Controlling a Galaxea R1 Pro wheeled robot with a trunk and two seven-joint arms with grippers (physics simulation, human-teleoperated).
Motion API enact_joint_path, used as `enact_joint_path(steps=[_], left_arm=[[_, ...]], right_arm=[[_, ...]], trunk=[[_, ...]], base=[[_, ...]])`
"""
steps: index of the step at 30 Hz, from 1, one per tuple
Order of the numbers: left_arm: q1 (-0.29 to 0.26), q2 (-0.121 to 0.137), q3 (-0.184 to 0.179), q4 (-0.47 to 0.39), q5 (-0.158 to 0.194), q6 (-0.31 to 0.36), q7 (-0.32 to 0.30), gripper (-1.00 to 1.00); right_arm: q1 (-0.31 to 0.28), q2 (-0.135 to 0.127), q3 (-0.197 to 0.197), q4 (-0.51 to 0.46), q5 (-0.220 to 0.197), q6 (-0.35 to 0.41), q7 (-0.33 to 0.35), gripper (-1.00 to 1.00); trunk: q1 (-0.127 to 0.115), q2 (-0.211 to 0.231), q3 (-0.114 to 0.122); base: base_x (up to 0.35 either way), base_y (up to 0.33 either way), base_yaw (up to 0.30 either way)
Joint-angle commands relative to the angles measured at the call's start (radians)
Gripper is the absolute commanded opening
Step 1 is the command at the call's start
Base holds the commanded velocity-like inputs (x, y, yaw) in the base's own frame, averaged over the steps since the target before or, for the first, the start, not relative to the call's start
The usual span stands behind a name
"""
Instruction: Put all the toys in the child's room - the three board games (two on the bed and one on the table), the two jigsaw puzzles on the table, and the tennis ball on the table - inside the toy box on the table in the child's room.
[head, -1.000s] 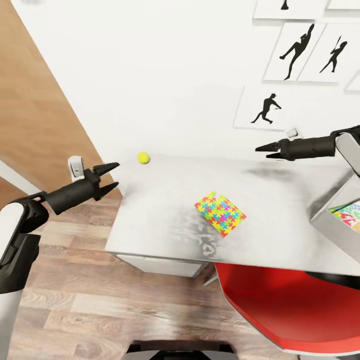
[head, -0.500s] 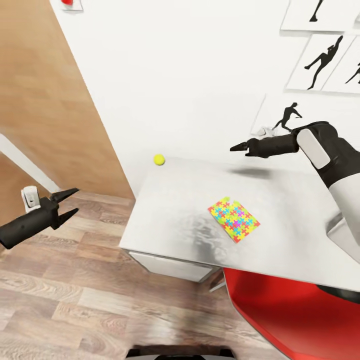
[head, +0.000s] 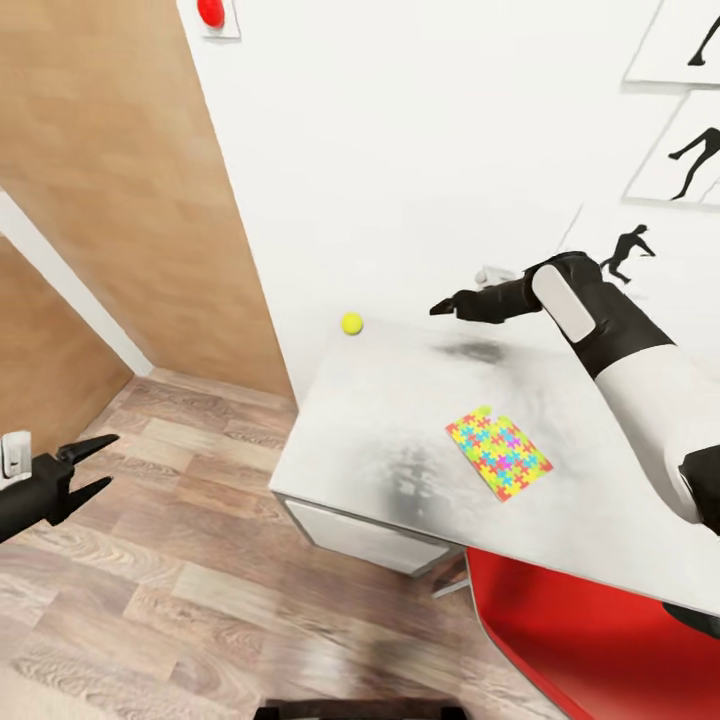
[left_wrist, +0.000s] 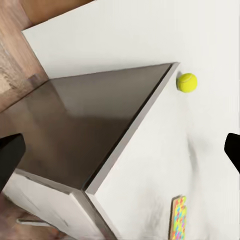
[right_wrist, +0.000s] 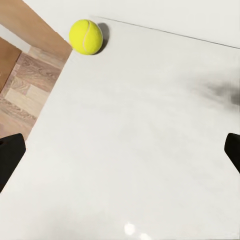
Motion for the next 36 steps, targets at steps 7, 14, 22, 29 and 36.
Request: enact_joint_path(steps=[7, 14, 22, 29, 36], left_arm=[[0.108, -0.015, 0.008, 0.011, -0.016, -0.005, 0.014, 1.00], [0.151, -0.069, 0.009, 0.023, -0.129, -0.007, 0.013, 1.00], [0.165, -0.106, -0.036, 0.028, -0.253, -0.008, 0.022, 1.00], [0.165, -0.123, -0.106, 0.029, -0.330, -0.010, 0.031, 1.00], [0.161, -0.147, -0.153, 0.029, -0.403, -0.012, 0.038, 1.00]], right_arm=[[0.024, 0.045, 0.001, 0.002, 0.010, -0.040, -0.096, 1.00], [0.036, 0.062, 0.000, 0.015, 0.010, -0.072, -0.149, 1.00], [0.039, 0.068, -0.018, 0.031, 0.010, -0.083, -0.183, 1.00], [0.040, 0.069, -0.051, 0.036, 0.011, -0.086, -0.207, 1.00], [0.040, 0.066, -0.070, 0.039, 0.011, -0.087, -0.249, 1.00]], trunk=[[0.001, -0.002, 0.007], [0.001, -0.002, 0.015], [0.001, -0.002, 0.025], [0.001, -0.002, 0.033], [0.001, -0.002, 0.041]], base=[[0.068, 0.066, 0.213], [0.171, 0.175, 0.218], [0.201, 0.183, 0.221], [0.096, 0.083, 0.222], [0.036, 0.031, 0.222]])
